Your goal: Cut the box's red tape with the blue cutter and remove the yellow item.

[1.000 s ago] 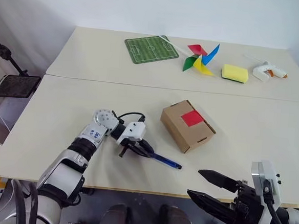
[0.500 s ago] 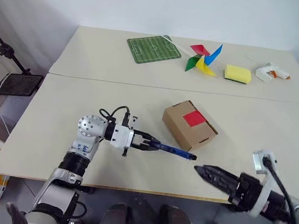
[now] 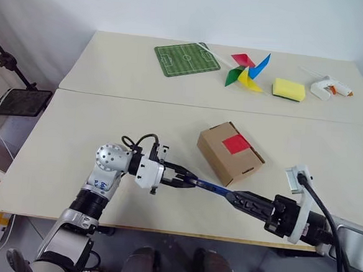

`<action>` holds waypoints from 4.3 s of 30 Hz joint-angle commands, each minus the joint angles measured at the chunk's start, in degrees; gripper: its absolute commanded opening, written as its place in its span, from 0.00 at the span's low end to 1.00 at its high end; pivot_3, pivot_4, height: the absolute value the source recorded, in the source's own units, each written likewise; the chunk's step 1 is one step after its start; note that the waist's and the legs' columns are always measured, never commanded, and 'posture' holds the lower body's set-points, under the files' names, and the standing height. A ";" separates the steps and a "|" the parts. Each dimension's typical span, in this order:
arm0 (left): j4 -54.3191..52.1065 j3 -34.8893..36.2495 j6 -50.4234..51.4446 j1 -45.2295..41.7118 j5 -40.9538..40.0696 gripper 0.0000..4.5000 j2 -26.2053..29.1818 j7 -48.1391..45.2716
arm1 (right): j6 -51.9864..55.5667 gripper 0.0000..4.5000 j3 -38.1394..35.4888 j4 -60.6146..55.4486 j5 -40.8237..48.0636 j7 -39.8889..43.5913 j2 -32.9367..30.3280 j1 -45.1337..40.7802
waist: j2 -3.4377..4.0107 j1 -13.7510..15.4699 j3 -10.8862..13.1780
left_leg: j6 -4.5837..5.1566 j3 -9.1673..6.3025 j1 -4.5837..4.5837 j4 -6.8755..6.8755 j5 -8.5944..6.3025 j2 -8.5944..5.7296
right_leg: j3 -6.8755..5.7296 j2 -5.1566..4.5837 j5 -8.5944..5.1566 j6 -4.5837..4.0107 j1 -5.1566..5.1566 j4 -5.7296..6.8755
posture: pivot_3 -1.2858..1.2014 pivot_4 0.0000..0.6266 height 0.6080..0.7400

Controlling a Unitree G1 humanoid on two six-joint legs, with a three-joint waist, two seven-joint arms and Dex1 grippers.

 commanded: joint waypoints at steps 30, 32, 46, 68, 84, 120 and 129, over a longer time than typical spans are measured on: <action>0.31 -2.04 -2.14 -0.13 1.61 0.16 0.76 2.64 | 1.84 0.03 5.48 2.16 -1.17 -0.30 5.29 -7.93 | 0.01 -0.08 0.00 | 0.01 -0.01 -0.03 0.00 0.00 0.00 | -0.03 -0.01 0.00 0.01 -0.01 0.01 | 0.52 0.24 1.00; 0.22 -2.16 -2.12 -0.09 1.56 0.16 0.75 2.58 | 1.99 0.19 5.25 2.15 0.24 0.15 5.28 -8.13 | 0.01 -0.08 0.00 | 0.01 -0.01 -0.03 0.00 0.00 0.00 | -0.03 -0.01 0.00 0.01 -0.01 0.00 | 0.52 0.24 1.00; 0.06 -2.80 -2.51 0.08 1.53 0.16 0.74 2.94 | 2.51 0.56 4.19 2.62 -4.19 0.82 5.13 -7.28 | 0.01 -0.08 0.00 | 0.01 -0.02 -0.03 0.00 -0.01 0.01 | -0.02 -0.02 0.00 0.00 -0.01 -0.03 | 0.52 0.24 1.00; -12.35 0.88 20.98 3.95 -6.94 0.69 7.93 2.50 | 2.33 0.03 0.23 -0.79 -6.86 6.92 5.77 -4.80 | 0.10 -0.19 0.06 | 0.00 -0.05 -0.05 0.00 -0.01 0.02 | -0.01 -0.03 0.00 0.00 -0.04 -0.05 | 0.52 0.24 1.00; -6.48 5.37 58.15 -7.11 -10.25 0.20 4.37 18.14 | 8.66 0.03 -41.73 3.43 -22.82 23.30 -8.41 8.04 | 0.13 1.17 0.20 | 0.10 -0.03 -0.07 -0.05 -0.07 -0.20 | 0.11 -0.12 0.12 0.23 0.02 -0.09 | 0.52 0.24 1.00; 14.29 -4.42 54.42 -23.58 10.08 0.00 -15.88 30.17 | 11.98 0.03 7.41 25.96 -66.80 36.79 -6.35 -45.93 | 0.12 0.24 0.24 | 0.36 -0.01 -0.88 0.32 0.27 -0.61 | -0.52 -0.05 0.36 0.66 -0.57 0.07 | 0.52 0.24 1.00; 13.81 -4.62 54.63 -22.92 10.19 0.00 -15.98 30.02 | 12.63 0.03 6.32 27.39 -69.60 38.67 -4.02 -47.31 | 0.13 0.10 0.24 | 0.36 -0.03 -0.88 0.49 0.27 -0.61 | -0.49 -0.09 0.38 0.68 -0.55 0.19 | 0.52 0.24 1.00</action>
